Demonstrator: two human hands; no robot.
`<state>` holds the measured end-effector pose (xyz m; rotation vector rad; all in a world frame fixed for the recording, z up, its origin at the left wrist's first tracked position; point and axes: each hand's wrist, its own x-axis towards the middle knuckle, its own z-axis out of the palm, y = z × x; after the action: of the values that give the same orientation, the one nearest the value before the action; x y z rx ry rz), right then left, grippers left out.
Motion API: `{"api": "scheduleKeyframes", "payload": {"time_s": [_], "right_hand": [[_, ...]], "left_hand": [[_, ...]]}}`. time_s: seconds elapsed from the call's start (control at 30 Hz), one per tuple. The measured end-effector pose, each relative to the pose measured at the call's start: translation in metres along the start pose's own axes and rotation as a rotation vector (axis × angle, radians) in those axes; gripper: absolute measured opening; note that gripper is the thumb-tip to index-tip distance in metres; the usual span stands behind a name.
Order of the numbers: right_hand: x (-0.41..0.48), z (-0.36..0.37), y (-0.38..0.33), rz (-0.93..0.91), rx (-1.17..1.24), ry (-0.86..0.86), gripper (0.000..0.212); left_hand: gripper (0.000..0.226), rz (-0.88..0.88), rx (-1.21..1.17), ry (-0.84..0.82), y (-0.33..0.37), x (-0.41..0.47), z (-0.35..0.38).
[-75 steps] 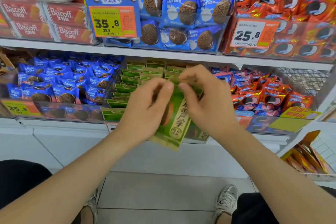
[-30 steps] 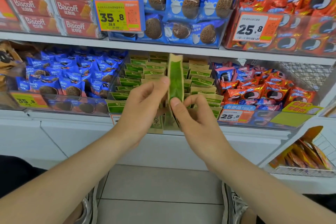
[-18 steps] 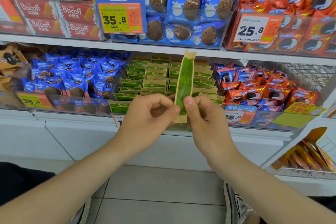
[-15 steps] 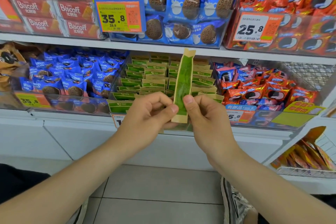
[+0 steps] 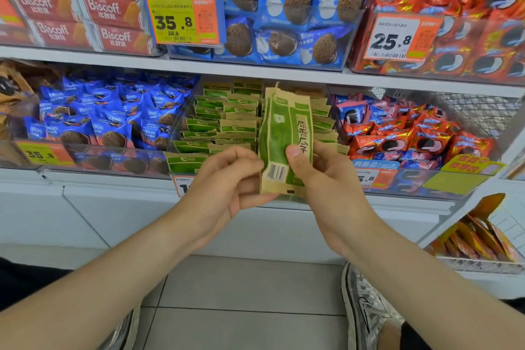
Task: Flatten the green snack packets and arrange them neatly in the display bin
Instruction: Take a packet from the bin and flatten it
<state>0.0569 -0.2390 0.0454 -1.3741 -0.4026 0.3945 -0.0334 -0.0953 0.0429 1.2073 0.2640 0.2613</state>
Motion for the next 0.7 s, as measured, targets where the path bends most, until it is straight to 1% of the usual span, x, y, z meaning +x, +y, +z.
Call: {"api": "scheduleKeyframes", "payload": {"time_s": [0.07, 0.1, 0.13, 0.17, 0.2, 0.27, 0.37, 0.43, 0.53, 0.57, 0.6, 0.63, 0.7], "right_hand": [[0.0, -0.001, 0.001, -0.071, -0.13, 0.008, 0.029], [-0.001, -0.001, 0.001, -0.09, -0.186, -0.003, 0.028], [-0.001, -0.001, 0.001, -0.092, -0.202, -0.03, 0.025], [-0.001, -0.001, 0.0, -0.066, -0.16, -0.061, 0.023], [-0.002, -0.002, -0.002, -0.014, -0.077, -0.083, 0.027], [-0.003, -0.005, -0.005, 0.082, 0.086, -0.118, 0.03], [-0.007, -0.006, -0.006, 0.188, 0.252, -0.19, 0.026], [-0.008, -0.004, -0.003, 0.198, 0.254, -0.151, 0.024], [-0.006, -0.004, 0.004, 0.05, 0.095, 0.026, 0.018], [-0.006, -0.004, 0.004, -0.02, 0.018, 0.061, 0.015], [-0.006, -0.003, 0.003, -0.085, -0.051, 0.074, 0.012], [-0.007, -0.003, 0.002, -0.127, -0.09, 0.067, 0.01], [-0.01, -0.002, -0.001, -0.109, -0.047, 0.018, 0.009]], "left_hand": [[0.037, -0.011, 0.081, -0.001, -0.003, 0.001, -0.006], [0.041, 0.004, 0.132, 0.01, -0.004, 0.001, -0.008], [0.037, 0.023, 0.159, 0.032, -0.005, 0.0, -0.01], [0.032, 0.041, 0.166, 0.053, -0.006, 0.001, -0.012], [0.028, 0.05, 0.146, 0.067, -0.008, 0.002, -0.013], [0.03, 0.054, 0.072, 0.097, -0.008, 0.004, -0.015], [0.034, 0.053, -0.061, 0.129, -0.006, 0.005, -0.015], [0.031, 0.084, -0.012, 0.172, -0.007, 0.006, -0.013], [0.028, 0.228, 0.265, 0.301, -0.006, 0.005, -0.01], [0.029, 0.285, 0.346, 0.28, -0.005, 0.004, -0.009], [0.033, 0.317, 0.399, 0.22, -0.005, 0.003, -0.007], [0.041, 0.317, 0.427, 0.145, -0.006, 0.001, -0.005], [0.055, 0.26, 0.491, 0.062, -0.01, -0.002, -0.003]]}}
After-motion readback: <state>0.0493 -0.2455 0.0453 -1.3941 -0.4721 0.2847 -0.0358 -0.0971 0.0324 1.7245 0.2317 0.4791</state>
